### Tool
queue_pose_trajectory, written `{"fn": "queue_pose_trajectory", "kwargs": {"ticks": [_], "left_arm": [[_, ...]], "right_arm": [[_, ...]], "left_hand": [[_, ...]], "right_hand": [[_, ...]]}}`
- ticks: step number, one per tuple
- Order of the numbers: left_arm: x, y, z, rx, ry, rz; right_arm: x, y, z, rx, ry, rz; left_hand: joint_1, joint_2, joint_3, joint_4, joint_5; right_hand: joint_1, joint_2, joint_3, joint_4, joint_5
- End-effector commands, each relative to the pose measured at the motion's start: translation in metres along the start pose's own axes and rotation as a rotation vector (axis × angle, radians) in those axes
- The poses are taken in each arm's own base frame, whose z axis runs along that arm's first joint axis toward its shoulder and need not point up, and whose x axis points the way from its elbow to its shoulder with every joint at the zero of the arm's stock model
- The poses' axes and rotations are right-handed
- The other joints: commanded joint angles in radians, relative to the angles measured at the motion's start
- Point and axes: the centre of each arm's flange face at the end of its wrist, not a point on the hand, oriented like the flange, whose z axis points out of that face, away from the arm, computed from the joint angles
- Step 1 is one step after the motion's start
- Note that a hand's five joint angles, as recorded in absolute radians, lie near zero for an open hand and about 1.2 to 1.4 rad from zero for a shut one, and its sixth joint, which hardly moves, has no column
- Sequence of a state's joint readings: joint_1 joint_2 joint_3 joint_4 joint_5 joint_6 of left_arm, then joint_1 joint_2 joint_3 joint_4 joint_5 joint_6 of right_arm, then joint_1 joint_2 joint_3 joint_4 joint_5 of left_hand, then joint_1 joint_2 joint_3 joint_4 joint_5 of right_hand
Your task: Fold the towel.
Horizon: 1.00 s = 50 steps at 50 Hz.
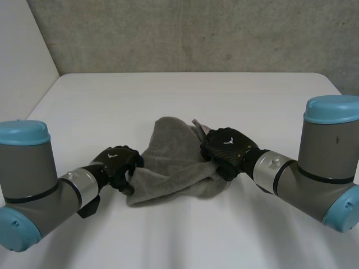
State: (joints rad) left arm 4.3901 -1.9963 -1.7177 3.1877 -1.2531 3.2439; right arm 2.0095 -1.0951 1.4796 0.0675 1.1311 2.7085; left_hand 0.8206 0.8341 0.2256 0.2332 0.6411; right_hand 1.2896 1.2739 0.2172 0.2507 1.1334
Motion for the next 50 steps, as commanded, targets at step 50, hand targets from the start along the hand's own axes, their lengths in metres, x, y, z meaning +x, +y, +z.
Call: {"fn": "queue_pose_trajectory", "kwargs": {"ticks": [50], "left_arm": [[0.001,-0.170,-0.066,0.735,0.030,-0.018]], "right_arm": [[0.081,-0.115,-0.041,0.636,0.243,0.057]], "left_hand": [[0.576,0.562,-0.051,-0.059,0.581]], "right_hand": [[0.107,0.122,-0.043,-0.076,0.088]]}}
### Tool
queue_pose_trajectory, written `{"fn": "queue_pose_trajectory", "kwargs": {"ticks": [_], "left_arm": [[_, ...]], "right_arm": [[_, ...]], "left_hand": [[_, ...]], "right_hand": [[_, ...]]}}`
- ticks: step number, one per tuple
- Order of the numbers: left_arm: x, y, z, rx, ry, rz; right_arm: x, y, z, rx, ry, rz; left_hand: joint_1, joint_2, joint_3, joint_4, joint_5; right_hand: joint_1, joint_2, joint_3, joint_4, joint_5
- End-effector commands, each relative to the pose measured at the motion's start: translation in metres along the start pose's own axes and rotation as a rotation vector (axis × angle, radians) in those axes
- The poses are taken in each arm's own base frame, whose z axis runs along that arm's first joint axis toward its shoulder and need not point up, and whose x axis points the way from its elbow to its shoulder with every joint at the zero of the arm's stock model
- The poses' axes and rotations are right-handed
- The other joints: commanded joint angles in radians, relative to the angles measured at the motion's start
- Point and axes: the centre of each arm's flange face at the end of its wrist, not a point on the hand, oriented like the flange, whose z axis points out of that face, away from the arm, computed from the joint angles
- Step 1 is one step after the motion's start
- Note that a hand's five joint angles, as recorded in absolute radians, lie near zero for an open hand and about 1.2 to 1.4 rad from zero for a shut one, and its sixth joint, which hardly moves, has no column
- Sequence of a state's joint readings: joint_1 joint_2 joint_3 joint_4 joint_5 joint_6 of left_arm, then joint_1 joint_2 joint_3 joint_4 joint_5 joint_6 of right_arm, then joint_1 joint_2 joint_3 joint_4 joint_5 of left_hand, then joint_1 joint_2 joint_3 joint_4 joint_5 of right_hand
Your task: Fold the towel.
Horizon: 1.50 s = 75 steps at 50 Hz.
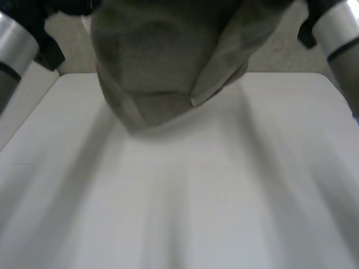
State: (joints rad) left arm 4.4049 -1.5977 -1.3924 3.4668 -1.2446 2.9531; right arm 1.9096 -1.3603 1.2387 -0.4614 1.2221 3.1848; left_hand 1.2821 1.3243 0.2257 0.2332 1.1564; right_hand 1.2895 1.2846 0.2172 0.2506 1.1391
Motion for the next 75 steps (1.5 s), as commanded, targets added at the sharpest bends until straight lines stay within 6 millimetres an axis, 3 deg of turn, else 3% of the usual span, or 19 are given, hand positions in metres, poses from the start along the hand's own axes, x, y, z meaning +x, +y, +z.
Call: {"fn": "queue_pose_trajectory", "kwargs": {"ticks": [1,2,3,5,6,7,8,9,10,16,20,23,25,29,49,59,67,71,75], "left_arm": [[-0.002,0.084,-0.040,-0.275,-0.037,-0.061],[-0.005,0.102,-0.053,-0.341,-0.051,-0.049],[-0.005,0.103,-0.053,-0.342,-0.052,-0.049],[-0.004,0.133,-0.079,-0.465,-0.055,-0.013],[-0.004,0.133,-0.079,-0.465,-0.055,-0.013],[-0.003,0.147,-0.092,-0.523,-0.051,0.007],[-0.003,0.147,-0.092,-0.523,-0.051,0.007],[-0.001,0.160,-0.104,-0.581,-0.046,0.021],[0.000,0.172,-0.114,-0.631,-0.042,0.026],[0.004,0.197,-0.134,-0.738,-0.035,0.016],[0.002,0.198,-0.134,-0.742,-0.043,0.016],[0.002,0.197,-0.133,-0.738,-0.044,0.019],[0.001,0.197,-0.133,-0.738,-0.047,0.019],[-0.001,0.198,-0.134,-0.740,-0.056,0.019],[-0.033,0.195,-0.128,-0.724,-0.146,0.038],[-0.043,0.193,-0.127,-0.716,-0.180,0.046],[-0.041,0.194,-0.128,-0.720,-0.170,0.039],[-0.039,0.194,-0.128,-0.720,-0.160,0.037],[-0.036,0.195,-0.127,-0.720,-0.146,0.037]], "right_arm": [[-0.021,0.061,-0.051,-0.263,-0.107,0.025],[-0.027,0.074,-0.064,-0.307,-0.127,0.015],[-0.027,0.074,-0.064,-0.308,-0.127,0.015],[-0.036,0.099,-0.090,-0.399,-0.155,-0.015],[-0.036,0.099,-0.090,-0.400,-0.155,-0.016],[-0.039,0.108,-0.102,-0.444,-0.165,-0.041],[-0.043,0.119,-0.113,-0.490,-0.178,-0.069],[-0.043,0.119,-0.113,-0.491,-0.178,-0.069],[-0.045,0.131,-0.124,-0.540,-0.187,-0.098],[-0.056,0.152,-0.157,-0.713,-0.238,-0.125],[-0.057,0.157,-0.164,-0.772,-0.239,-0.099],[-0.053,0.159,-0.166,-0.796,-0.232,-0.089],[-0.052,0.161,-0.167,-0.812,-0.230,-0.082],[-0.048,0.162,-0.168,-0.824,-0.219,-0.076],[-0.027,0.158,-0.175,-0.934,-0.176,-0.008],[-0.028,0.153,-0.178,-0.950,-0.238,0.074],[-0.030,0.144,-0.179,-0.979,-0.302,0.182],[-0.026,0.143,-0.178,-0.976,-0.297,0.193],[-0.024,0.144,-0.177,-0.972,-0.295,0.186]], "left_hand": [[0.114,0.072,-0.051,-0.059,0.065],[0.114,0.072,-0.051,-0.059,0.065],[0.114,0.072,-0.051,-0.059,0.065],[0.114,0.072,-0.051,-0.059,0.065],[0.114,0.072,-0.051,-0.059,0.065],[0.114,0.072,-0.051,-0.059,0.065],[0.114,0.072,-0.051,-0.059,0.065],[0.114,0.072,-0.051,-0.059,0.065],[0.114,0.072,-0.051,-0.059,0.065],[0.114,0.072,-0.051,-0.059,0.065],[0.114,0.072,-0.051,-0.059,0.065],[0.114,0.072,-0.051,-0.059,0.065],[0.114,0.072,-0.051,-0.059,0.065],[0.114,0.072,-0.051,-0.059,0.065],[0.114,0.072,-0.051,-0.059,0.065],[0.114,0.072,-0.051,-0.059,0.065],[0.114,0.072,-0.051,-0.059,0.065],[0.114,0.072,-0.051,-0.059,0.065],[0.114,0.072,-0.051,-0.059,0.065]], "right_hand": [[0.107,0.112,-0.043,-0.076,0.083],[0.107,0.112,-0.043,-0.076,0.083],[0.107,0.112,-0.043,-0.076,0.083],[0.107,0.112,-0.043,-0.076,0.083],[0.107,0.112,-0.043,-0.076,0.083],[0.107,0.112,-0.043,-0.076,0.083],[0.107,0.112,-0.043,-0.076,0.083],[0.107,0.112,-0.043,-0.076,0.083],[0.107,0.112,-0.043,-0.076,0.083],[0.107,0.112,-0.043,-0.076,0.083],[0.037,0.042,-0.043,-0.076,0.013],[-0.145,-0.140,-0.043,-0.076,-0.169],[-0.419,-0.414,-0.043,-0.076,-0.443],[-0.512,-0.507,-0.043,-0.076,-0.536],[-0.462,-0.457,-0.043,-0.076,-0.486],[-0.465,-0.460,-0.043,-0.076,-0.489],[-0.429,-0.425,-0.043,-0.076,-0.454],[-0.198,-0.193,-0.043,-0.076,-0.223],[-0.165,-0.160,-0.043,-0.076,-0.189]]}}
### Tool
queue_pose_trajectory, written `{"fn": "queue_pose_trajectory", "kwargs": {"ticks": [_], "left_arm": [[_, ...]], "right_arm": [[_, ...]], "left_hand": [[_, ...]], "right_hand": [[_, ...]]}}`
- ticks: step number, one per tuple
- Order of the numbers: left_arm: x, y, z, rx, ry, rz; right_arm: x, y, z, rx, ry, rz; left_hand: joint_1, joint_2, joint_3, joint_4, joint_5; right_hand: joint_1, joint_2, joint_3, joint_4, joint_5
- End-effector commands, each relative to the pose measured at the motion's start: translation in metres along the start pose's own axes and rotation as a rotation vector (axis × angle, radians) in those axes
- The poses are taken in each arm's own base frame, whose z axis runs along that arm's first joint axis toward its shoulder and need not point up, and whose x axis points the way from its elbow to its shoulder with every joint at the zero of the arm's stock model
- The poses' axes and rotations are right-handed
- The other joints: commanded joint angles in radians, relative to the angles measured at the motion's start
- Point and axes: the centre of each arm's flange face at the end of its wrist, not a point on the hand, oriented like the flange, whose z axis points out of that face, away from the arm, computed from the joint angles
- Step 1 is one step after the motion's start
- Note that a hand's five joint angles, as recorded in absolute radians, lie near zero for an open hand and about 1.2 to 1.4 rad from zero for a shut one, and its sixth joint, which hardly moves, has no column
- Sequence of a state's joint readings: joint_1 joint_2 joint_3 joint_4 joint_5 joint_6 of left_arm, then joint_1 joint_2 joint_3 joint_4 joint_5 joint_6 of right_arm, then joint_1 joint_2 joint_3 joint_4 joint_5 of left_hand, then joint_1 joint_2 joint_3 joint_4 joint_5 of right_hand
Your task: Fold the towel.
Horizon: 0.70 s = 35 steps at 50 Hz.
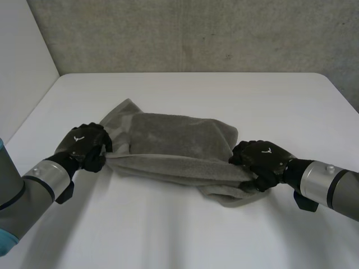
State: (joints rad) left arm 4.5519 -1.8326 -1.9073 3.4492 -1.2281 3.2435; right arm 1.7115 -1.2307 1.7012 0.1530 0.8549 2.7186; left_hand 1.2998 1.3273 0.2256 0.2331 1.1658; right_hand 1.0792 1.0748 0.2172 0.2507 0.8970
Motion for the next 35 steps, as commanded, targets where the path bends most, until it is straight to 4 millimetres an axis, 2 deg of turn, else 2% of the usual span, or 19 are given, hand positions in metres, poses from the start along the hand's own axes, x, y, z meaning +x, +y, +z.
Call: {"fn": "queue_pose_trajectory", "kwargs": {"ticks": [1,6,8,12,13,14,15,16,22,23,24,26,28,35], "left_arm": [[0.004,0.000,0.000,0.000,0.018,0.005],[0.003,0.001,0.001,-0.003,0.017,0.003],[0.002,0.004,0.003,-0.013,0.016,0.001],[0.002,0.009,0.007,-0.029,0.020,0.006],[0.002,0.012,0.010,-0.036,0.022,0.016],[0.002,0.012,0.010,-0.036,0.022,0.016],[0.002,0.014,0.012,-0.041,0.023,0.030],[0.001,0.017,0.014,-0.051,0.019,0.048],[0.001,0.026,0.025,-0.072,0.029,0.102],[0.000,0.028,0.028,-0.076,0.029,0.114],[0.000,0.029,0.032,-0.079,0.034,0.119],[0.002,0.030,0.034,-0.078,0.041,0.121],[0.003,0.030,0.035,-0.075,0.045,0.123],[0.006,0.026,0.040,-0.052,0.048,0.137]], "right_arm": [[0.004,-0.001,0.001,0.005,0.010,-0.003],[0.007,-0.001,0.000,0.004,0.022,-0.001],[0.007,-0.001,0.000,0.003,0.021,0.000],[0.006,-0.002,0.000,0.004,0.022,0.000],[0.006,-0.001,-0.001,0.003,0.021,0.001],[0.006,-0.001,-0.001,0.003,0.021,0.002],[0.006,-0.001,-0.001,0.001,0.022,0.001],[0.006,-0.001,-0.001,0.001,0.022,0.001],[0.009,0.000,-0.001,0.001,0.029,0.006],[0.013,-0.001,-0.002,0.003,0.037,0.011],[0.013,-0.001,-0.002,0.003,0.037,0.011],[0.021,-0.002,-0.003,0.013,0.061,0.022],[0.023,-0.003,-0.003,0.016,0.065,0.031],[0.034,-0.003,-0.005,0.024,0.094,0.053]], "left_hand": [[0.096,0.069,-0.051,-0.059,0.056],[0.096,0.069,-0.051,-0.059,0.056],[-0.058,-0.085,-0.051,-0.059,-0.098],[-0.164,-0.192,-0.051,-0.059,-0.205],[-0.342,-0.369,-0.051,-0.059,-0.382],[-0.343,-0.371,-0.051,-0.059,-0.384],[-0.602,-0.630,-0.051,-0.059,-0.643],[-0.727,-0.754,-0.051,-0.059,-0.767],[-0.813,-0.841,-0.051,-0.059,-0.854],[-0.863,-0.890,-0.051,-0.059,-0.903],[-0.898,-0.925,-0.051,-0.059,-0.939],[-0.919,-0.946,-0.051,-0.059,-0.959],[-0.922,-0.949,-0.051,-0.059,-0.962],[-0.922,-0.949,-0.051,-0.059,-0.962]], "right_hand": [[0.039,0.044,-0.043,-0.076,0.047],[-0.101,-0.097,-0.043,-0.076,-0.094],[-0.102,-0.097,-0.043,-0.076,-0.094],[-0.099,-0.094,-0.043,-0.076,-0.091],[-0.102,-0.097,-0.043,-0.076,-0.094],[-0.102,-0.097,-0.043,-0.076,-0.094],[-0.108,-0.103,-0.043,-0.076,-0.100],[-0.108,-0.103,-0.043,-0.076,-0.100],[-0.069,-0.065,-0.043,-0.076,-0.062],[0.029,0.034,-0.043,-0.076,0.037],[0.030,0.035,-0.043,-0.076,0.038],[0.255,0.260,-0.043,-0.076,0.263],[0.316,0.321,-0.043,-0.076,0.324],[0.317,0.321,-0.043,-0.076,0.325]]}}
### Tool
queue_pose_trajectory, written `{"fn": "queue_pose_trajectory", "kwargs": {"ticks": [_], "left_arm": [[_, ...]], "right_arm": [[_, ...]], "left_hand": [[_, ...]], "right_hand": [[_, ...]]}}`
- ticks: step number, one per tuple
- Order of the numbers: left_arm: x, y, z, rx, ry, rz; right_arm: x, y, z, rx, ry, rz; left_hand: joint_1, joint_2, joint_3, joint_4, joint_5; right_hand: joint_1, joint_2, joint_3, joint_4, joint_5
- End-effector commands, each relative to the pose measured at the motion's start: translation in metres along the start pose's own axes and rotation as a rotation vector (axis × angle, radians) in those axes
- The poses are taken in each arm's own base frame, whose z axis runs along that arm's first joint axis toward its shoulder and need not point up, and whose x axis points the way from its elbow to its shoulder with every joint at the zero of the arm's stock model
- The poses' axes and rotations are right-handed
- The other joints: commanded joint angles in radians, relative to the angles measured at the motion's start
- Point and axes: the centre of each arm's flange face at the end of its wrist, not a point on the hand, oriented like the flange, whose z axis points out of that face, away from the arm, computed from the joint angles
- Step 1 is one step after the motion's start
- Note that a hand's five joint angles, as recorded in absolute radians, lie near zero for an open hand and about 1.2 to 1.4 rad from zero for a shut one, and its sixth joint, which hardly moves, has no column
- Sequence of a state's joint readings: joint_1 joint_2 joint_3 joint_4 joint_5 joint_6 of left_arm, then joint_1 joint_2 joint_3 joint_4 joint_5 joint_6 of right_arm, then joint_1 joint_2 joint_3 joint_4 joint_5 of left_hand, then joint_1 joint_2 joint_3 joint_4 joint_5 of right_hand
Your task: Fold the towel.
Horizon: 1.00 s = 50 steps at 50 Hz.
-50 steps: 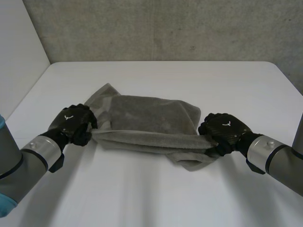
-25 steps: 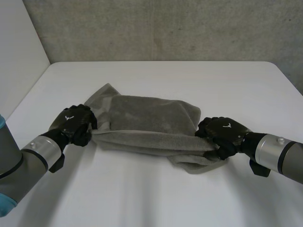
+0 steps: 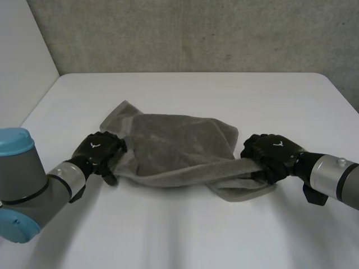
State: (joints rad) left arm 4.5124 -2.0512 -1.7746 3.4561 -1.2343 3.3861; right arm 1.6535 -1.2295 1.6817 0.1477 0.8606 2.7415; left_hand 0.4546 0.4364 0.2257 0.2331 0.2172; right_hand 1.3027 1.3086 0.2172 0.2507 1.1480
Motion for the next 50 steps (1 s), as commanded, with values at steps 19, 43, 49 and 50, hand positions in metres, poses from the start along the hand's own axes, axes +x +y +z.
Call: {"fn": "queue_pose_trajectory", "kwargs": {"ticks": [19,43,49,50], "left_arm": [[0.014,0.002,0.017,0.003,0.000,0.016],[0.040,-0.005,0.016,0.037,0.061,0.040],[0.043,-0.006,0.021,0.047,0.070,0.045],[0.042,-0.005,0.023,0.048,0.068,0.046]], "right_arm": [[0.018,0.000,0.001,0.015,0.063,0.074],[0.022,0.000,0.002,0.023,0.077,0.074],[0.022,0.001,0.003,0.020,0.077,0.077],[0.022,0.001,0.003,0.020,0.077,0.077]], "left_hand": [[0.152,0.170,-0.051,-0.059,0.215],[0.176,0.194,-0.051,-0.059,0.239],[0.173,0.191,-0.051,-0.059,0.236],[0.176,0.194,-0.051,-0.059,0.239]], "right_hand": [[0.094,0.088,-0.043,-0.076,0.074],[0.094,0.088,-0.043,-0.076,0.074],[0.094,0.088,-0.043,-0.076,0.074],[0.094,0.088,-0.043,-0.076,0.074]]}}
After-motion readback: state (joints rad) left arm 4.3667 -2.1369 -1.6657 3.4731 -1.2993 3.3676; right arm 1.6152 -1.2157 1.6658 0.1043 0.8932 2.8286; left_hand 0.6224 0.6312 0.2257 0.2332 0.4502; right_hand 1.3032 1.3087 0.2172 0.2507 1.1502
